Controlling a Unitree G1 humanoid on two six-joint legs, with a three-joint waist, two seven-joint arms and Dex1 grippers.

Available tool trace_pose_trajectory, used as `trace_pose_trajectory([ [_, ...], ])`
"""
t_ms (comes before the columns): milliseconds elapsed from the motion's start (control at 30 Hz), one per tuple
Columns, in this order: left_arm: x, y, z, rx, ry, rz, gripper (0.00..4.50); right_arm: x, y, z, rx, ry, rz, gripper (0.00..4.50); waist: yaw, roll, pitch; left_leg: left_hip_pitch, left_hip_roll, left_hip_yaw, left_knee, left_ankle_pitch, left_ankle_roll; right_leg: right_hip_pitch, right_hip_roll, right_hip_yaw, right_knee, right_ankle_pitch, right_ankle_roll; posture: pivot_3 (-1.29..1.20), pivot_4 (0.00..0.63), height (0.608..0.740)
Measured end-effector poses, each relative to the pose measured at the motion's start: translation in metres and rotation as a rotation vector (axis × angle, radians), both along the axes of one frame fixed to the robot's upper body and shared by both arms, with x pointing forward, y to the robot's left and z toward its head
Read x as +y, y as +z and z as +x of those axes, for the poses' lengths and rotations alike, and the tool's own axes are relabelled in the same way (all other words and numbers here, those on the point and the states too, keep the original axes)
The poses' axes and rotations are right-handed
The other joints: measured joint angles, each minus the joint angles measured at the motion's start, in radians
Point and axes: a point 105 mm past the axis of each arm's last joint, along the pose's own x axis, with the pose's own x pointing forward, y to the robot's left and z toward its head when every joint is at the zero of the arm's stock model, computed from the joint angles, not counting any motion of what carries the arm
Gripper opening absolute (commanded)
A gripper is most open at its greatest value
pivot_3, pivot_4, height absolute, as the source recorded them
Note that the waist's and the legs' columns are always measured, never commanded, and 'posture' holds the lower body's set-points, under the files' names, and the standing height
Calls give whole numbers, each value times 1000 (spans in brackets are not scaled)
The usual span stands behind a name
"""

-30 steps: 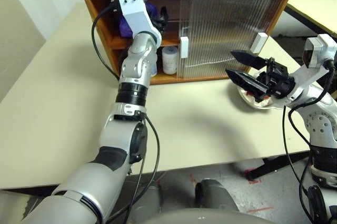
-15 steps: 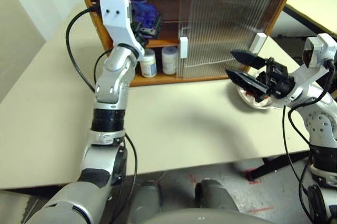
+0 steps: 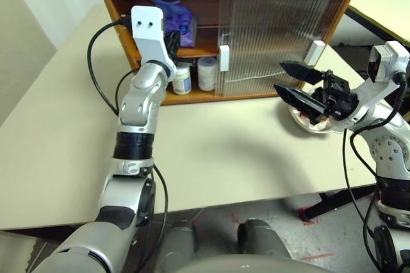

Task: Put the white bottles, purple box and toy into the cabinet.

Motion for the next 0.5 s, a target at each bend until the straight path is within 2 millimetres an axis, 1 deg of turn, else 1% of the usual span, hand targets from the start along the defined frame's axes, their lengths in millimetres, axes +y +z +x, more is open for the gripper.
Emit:
trace_pose_trajectory([
  [100,4,-5,7,17,39,10,14,0,0,0,0,-1,0,4500,1,0,0,0,0,0,0,0,0,0,0,0,0,0,0,-11,0,740],
  [200,4,-1,11,14,54,-3,14,0,0,0,0,-1,0,4500,1,0,0,0,0,0,0,0,0,0,0,0,0,0,0,-13,0,740],
  [300,2,2,12,11,53,-13,14,0,0,0,0,-1,0,4500,1,0,0,0,0,0,0,0,0,0,0,0,0,0,0,-14,0,740],
  [400,-1,-3,12,38,46,-28,14,0,-1,0,2,-2,0,4500,0,0,0,0,0,0,0,0,0,0,0,0,0,0,0,-14,0,740],
  [500,2,-5,12,50,57,-35,14,-1,-1,0,4,-3,0,4500,0,0,0,0,0,0,0,0,-1,0,0,0,0,0,0,-16,0,740],
])
